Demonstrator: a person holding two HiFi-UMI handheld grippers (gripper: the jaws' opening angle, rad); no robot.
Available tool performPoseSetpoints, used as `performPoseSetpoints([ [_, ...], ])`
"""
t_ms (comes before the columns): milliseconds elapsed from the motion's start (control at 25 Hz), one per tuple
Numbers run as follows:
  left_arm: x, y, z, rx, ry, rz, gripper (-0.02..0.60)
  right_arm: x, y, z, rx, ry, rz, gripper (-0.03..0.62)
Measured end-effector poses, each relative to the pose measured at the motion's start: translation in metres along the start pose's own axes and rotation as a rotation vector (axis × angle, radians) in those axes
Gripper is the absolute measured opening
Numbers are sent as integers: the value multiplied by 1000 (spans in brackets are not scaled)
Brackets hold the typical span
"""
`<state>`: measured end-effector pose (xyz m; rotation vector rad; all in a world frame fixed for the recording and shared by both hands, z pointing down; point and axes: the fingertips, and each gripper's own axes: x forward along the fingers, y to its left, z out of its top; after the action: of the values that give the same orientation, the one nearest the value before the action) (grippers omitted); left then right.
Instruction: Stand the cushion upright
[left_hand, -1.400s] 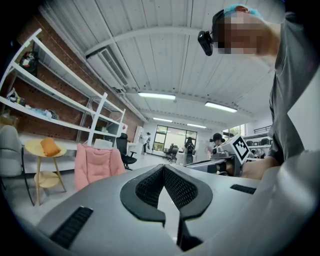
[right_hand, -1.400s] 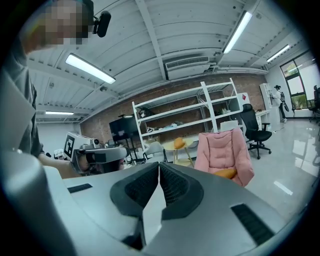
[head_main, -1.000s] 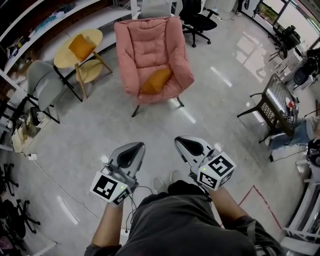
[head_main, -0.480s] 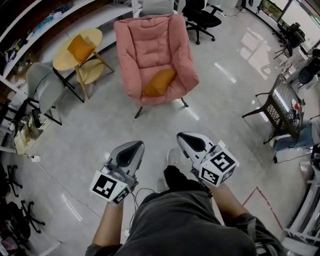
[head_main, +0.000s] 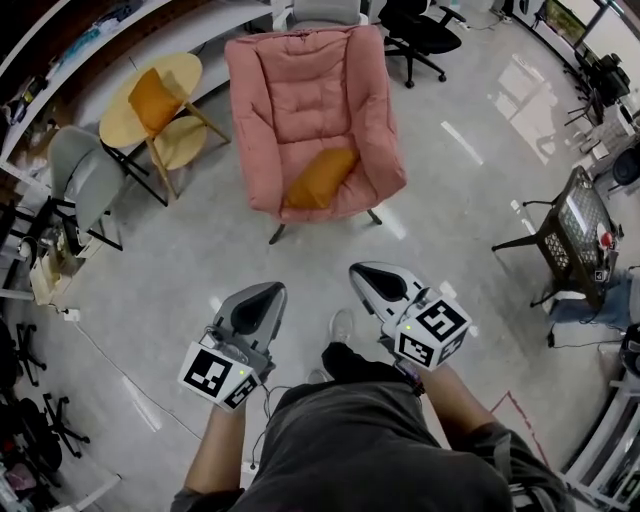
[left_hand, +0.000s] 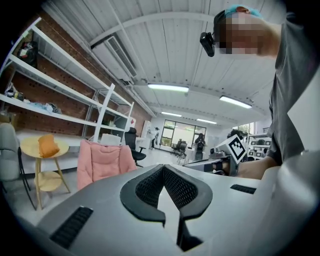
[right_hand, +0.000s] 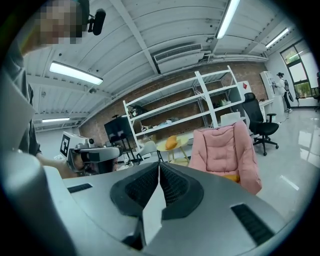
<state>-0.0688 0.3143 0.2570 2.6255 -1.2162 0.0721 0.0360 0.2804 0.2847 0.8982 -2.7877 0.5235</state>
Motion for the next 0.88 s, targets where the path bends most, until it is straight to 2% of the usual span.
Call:
performPoseSetpoints([
  [240, 69, 29, 10, -6, 26, 26, 11, 26, -75, 12, 0, 37, 33, 17],
  [360, 98, 42, 11, -14, 39, 37, 11, 42, -107, 9, -34, 74, 41, 17],
  [480, 120, 51, 11, -17, 59, 38, 11, 55, -130, 0, -84, 117, 40, 17],
  [680, 151, 75, 10, -23, 69, 34, 11, 79, -161, -6, -109, 147, 45, 17],
  [880, 171, 108, -8, -55, 91, 30, 11, 117, -189, -27, -127, 196, 39, 18],
])
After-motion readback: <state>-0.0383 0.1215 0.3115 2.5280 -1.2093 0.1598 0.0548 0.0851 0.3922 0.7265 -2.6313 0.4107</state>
